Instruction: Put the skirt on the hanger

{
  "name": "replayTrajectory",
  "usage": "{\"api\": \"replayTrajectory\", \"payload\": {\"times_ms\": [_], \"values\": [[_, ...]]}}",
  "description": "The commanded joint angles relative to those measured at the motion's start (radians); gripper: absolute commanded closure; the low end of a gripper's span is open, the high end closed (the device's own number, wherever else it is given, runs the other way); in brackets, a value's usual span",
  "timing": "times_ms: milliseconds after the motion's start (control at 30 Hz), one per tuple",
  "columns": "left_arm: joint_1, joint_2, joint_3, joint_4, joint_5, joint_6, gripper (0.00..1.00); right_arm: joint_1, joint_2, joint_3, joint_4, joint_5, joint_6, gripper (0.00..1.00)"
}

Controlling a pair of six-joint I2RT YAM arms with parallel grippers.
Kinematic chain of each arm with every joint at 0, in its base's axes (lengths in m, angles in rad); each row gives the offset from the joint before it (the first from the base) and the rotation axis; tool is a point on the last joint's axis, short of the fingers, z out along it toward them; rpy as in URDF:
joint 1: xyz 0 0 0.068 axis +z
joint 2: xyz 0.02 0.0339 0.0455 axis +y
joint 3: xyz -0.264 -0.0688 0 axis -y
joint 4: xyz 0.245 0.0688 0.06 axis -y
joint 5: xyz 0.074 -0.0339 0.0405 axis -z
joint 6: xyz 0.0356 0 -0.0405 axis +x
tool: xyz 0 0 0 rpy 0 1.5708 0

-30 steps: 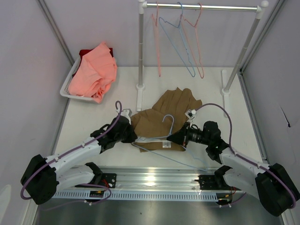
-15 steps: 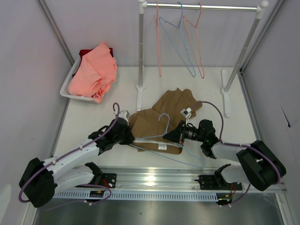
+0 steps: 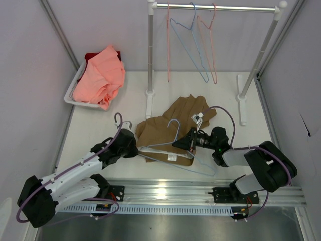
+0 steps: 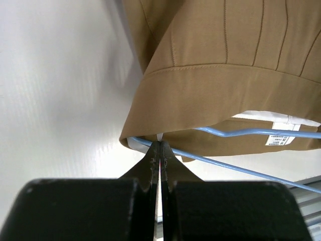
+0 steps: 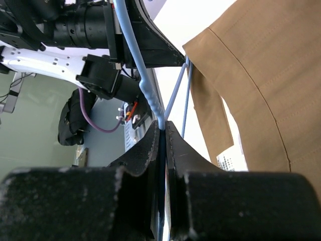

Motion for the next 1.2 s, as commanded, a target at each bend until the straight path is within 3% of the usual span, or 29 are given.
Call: {"api": "replayTrajectory", "payload": {"times_ms": [0,700,1167], "values": [[0.005,-0.025,0.017,-0.039,-0.046,-0.027,1.00,0.004,0.001,0.041,0.105,-0.020,0.010,1.00],[0.005,-0.029,0.131,-0.126,-0.108,-0.035,1.00,0.004,0.022,0.078,0.117,-0.004,0.001,1.00],[0.003,0.020,0.156,-0.095,-0.092,-0.024,1.00,0.005,0.113,0.087,0.249,0.003,0.048,1.00]]}}
